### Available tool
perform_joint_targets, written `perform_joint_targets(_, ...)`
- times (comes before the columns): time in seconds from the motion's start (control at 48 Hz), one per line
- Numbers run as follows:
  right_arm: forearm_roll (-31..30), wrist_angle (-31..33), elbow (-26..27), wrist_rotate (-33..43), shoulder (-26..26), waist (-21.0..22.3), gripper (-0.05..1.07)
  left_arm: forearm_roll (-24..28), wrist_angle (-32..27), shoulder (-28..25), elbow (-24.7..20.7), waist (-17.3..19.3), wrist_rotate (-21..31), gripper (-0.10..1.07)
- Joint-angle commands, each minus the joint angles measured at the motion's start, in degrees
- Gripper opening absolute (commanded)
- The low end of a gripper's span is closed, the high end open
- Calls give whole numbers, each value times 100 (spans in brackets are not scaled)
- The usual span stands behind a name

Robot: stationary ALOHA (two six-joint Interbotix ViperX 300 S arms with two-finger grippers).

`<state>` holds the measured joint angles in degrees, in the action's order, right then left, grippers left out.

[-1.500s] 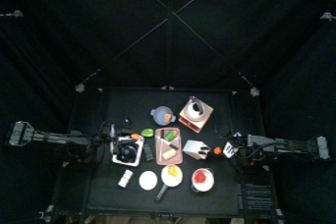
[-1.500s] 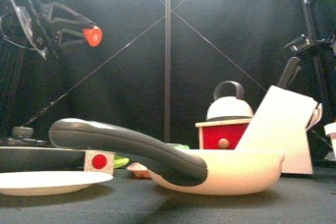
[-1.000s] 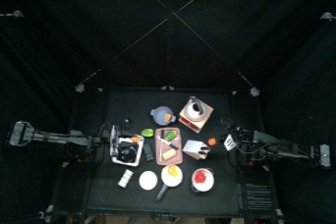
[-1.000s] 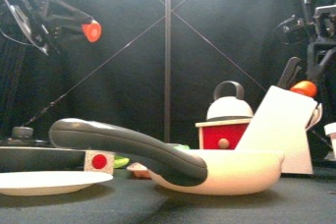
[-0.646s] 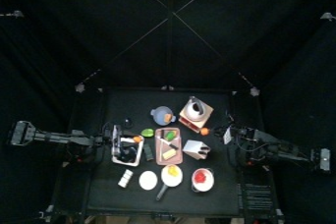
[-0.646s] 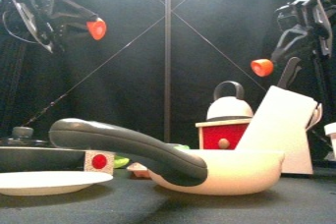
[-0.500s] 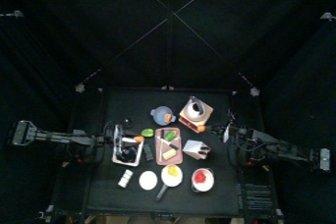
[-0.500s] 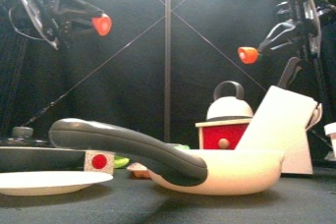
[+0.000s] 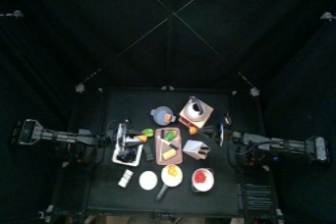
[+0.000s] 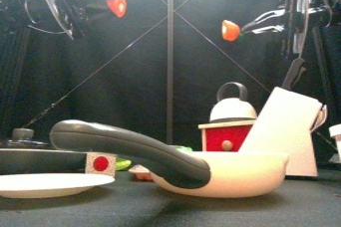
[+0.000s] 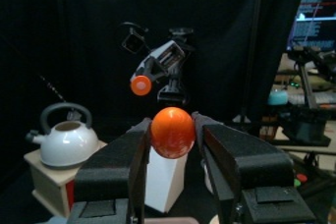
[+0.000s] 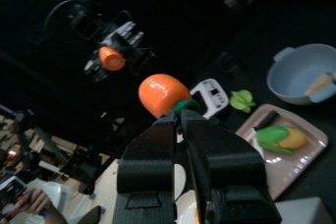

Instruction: Put together carrot

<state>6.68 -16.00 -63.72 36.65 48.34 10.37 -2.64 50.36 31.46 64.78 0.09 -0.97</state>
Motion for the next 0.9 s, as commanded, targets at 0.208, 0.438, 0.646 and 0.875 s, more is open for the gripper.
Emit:
perform_joint_targets(0.208,-88,-1204,132,9,-396,-202,41,-1072,466,-861,-835,-246,-141,64)
perform_joint_targets(0.438,255,-1608,281,-9,-747,-281,41,-738,1020,-1714,-1292,-185,-861,64)
perform_joint_targets(0.646,264,-2109,387,-9,-1134,-360,41,-1063,2312,-2285,-1512,-220,-914,64)
perform_joint_targets(0.875,264,-2382,554,-18,-1538,-396,41,-1283,2646,-2865,-1934,-220,-870,64)
